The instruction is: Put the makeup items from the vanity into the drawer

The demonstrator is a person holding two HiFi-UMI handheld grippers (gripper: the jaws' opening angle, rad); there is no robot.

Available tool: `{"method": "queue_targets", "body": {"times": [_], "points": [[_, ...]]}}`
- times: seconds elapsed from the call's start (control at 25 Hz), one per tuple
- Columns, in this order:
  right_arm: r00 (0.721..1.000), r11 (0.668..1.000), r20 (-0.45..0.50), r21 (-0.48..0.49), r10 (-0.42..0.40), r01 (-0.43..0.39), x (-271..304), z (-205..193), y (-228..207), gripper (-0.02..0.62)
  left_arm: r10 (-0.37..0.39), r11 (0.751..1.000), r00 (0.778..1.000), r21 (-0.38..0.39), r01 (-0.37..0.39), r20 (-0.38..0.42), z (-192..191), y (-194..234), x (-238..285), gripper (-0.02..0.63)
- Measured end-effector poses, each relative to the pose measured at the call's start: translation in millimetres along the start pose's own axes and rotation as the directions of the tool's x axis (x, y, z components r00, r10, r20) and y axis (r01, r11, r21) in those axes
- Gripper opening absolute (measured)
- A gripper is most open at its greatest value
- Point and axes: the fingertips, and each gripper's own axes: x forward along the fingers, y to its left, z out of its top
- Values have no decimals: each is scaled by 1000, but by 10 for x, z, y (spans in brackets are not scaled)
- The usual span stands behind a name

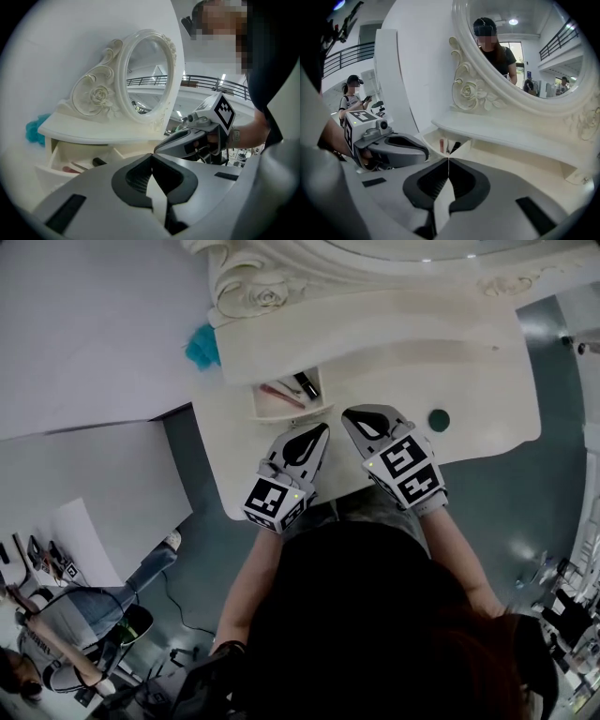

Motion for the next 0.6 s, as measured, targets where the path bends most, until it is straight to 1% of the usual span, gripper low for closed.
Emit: {"method": "queue_targets", "body": {"times": [0.32, 0.6], "points": [[997, 994, -2, 82, -74, 74, -313, -293, -249, 23, -98, 995, 994, 21, 99, -44, -63, -318, 318, 14], [990, 980, 3, 142, -140, 139, -716, -578, -451, 23, -183, 981, 981, 47, 186, -72, -56, -752, 607, 14]]}}
